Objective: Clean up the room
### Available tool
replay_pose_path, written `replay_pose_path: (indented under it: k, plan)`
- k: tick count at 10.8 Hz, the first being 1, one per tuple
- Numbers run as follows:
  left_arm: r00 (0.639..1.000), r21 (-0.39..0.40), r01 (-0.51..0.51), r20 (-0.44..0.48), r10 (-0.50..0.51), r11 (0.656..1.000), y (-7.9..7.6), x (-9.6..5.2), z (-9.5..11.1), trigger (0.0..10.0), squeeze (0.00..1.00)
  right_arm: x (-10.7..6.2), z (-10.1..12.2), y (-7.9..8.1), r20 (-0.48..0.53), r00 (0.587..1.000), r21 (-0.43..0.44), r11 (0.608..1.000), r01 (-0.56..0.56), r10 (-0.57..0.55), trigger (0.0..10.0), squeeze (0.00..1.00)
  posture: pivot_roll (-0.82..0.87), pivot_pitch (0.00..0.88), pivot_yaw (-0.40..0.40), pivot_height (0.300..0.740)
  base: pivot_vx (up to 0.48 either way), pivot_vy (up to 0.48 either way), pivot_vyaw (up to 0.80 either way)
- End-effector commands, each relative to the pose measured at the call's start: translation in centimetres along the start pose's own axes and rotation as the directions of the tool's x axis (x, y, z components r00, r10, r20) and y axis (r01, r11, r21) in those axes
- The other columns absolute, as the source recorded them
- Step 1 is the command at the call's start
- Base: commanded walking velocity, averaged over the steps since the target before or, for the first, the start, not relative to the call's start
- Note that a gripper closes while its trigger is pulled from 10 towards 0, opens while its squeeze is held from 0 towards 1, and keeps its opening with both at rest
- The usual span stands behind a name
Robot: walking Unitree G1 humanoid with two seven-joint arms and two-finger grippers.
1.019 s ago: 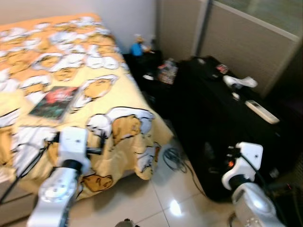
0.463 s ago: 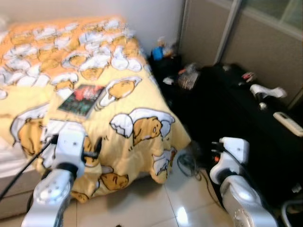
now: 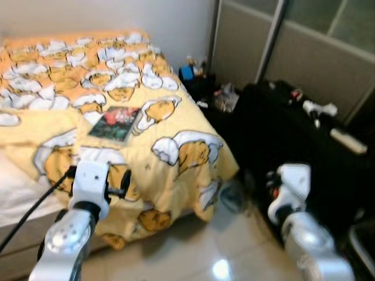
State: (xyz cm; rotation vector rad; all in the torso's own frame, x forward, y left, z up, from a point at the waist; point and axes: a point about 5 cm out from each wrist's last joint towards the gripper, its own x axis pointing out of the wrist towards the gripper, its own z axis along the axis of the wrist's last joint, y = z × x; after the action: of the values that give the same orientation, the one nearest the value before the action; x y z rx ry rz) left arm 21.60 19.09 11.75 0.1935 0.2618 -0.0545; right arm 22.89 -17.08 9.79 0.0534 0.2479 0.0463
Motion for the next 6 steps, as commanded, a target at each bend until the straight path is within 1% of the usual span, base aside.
replay_pose_path:
  k: [1,2,3,4,5,6]
  plan:
    - [1.000,0.007,0.007,0.013,-0.007,1.000,0.0,0.0,0.6,10.0,1.00,0.1,0.7,-0.5,0.043,0.998,0.035,0.998,0.051,-0.053,10.0,0.00,-0.11,0.000,0.000,0.740,0.000,0.398,0.00]
    - [1.000,0.004,-0.001,0.016,0.001,1.000,0.4,0.2,0.6,10.0,1.00,0.3,0.9,-0.4,0.069,0.996,0.068,0.996,0.053,-0.058,10.0,0.00,-0.11,0.000,-0.009,0.740,0.000,0.401,0.00]
    - [1.000,0.028,-0.025,0.014,0.024,0.999,1.0,0.5,0.2,10.0,1.00,0.3,-0.2,-0.7,0.015,0.993,0.101,0.989,0.113,-0.115,10.0,0.00,-0.11,0.000,0.003,0.740,0.000,0.394,0.00]
    - [0.999,0.018,-0.026,0.020,0.026,0.999,1.0,0.5,0.6,10.0,1.00,0.1,-0.5,-0.1,-0.001,1.000,0.144,0.989,0.027,-0.027,10.0,0.00,-0.10,0.000,0.010,0.740,0.000,0.390,0.00]
    - [0.999,0.019,-0.026,0.020,0.026,0.999,1.1,0.6,0.6,10.0,1.00,0.4,-0.5,0.3,-0.012,1.000,0.118,0.993,0.004,-0.003,10.0,0.00,-0.11,0.000,0.013,0.740,0.000,0.390,0.00]
    - [0.999,0.014,-0.030,0.027,0.029,0.999,1.1,0.7,0.7,10.0,1.00,0.6,-0.6,0.2,-0.018,1.000,0.114,0.993,0.024,-0.022,10.0,0.00,-0.10,0.000,0.011,0.740,0.000,0.394,0.00]
